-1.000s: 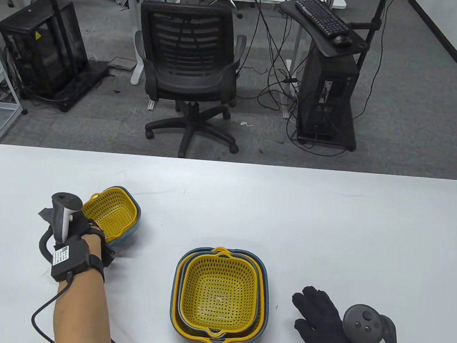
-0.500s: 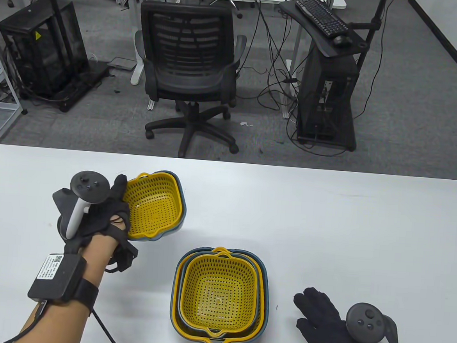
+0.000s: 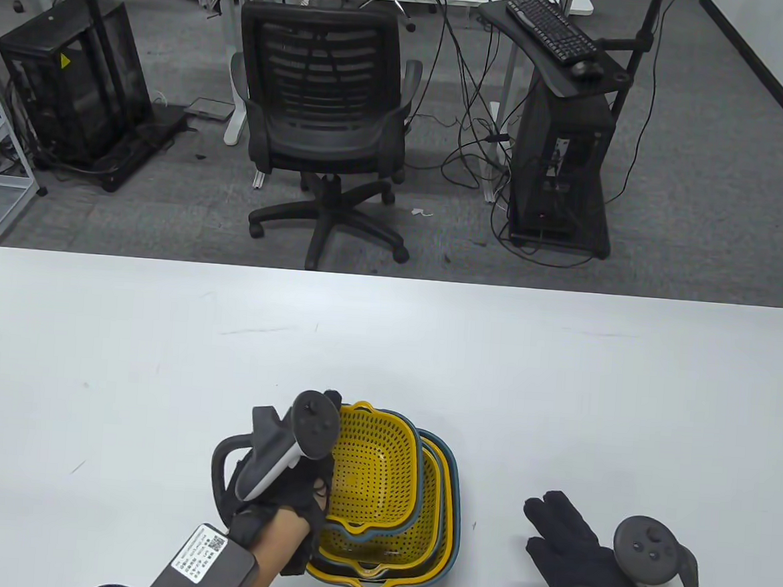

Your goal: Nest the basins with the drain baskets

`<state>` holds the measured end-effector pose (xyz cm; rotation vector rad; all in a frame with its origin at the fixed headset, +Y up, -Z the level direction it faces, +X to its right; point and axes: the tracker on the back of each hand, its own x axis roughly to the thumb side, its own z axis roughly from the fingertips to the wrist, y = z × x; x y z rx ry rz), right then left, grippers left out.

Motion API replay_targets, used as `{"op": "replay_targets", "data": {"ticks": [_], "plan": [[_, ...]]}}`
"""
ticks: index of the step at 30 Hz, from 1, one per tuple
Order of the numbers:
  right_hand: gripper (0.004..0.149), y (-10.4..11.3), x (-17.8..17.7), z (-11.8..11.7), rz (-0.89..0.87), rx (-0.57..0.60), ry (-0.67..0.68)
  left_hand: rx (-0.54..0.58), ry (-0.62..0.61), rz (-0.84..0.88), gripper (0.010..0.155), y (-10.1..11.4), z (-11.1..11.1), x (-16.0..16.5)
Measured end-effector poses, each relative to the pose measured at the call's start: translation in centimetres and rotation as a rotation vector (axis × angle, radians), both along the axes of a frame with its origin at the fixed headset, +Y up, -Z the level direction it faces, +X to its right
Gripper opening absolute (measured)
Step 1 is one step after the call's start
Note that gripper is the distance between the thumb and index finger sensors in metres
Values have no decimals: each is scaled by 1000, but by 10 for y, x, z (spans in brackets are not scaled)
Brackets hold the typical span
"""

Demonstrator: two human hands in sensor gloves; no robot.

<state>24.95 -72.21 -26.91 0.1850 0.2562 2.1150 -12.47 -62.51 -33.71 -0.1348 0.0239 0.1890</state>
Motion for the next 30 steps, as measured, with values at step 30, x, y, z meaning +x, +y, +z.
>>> {"op": "replay_targets", "data": {"ticks": [30], "plan": [[63, -8, 3, -1, 29, -47, -8, 142, -5, -203, 59, -25, 12, 4]]}}
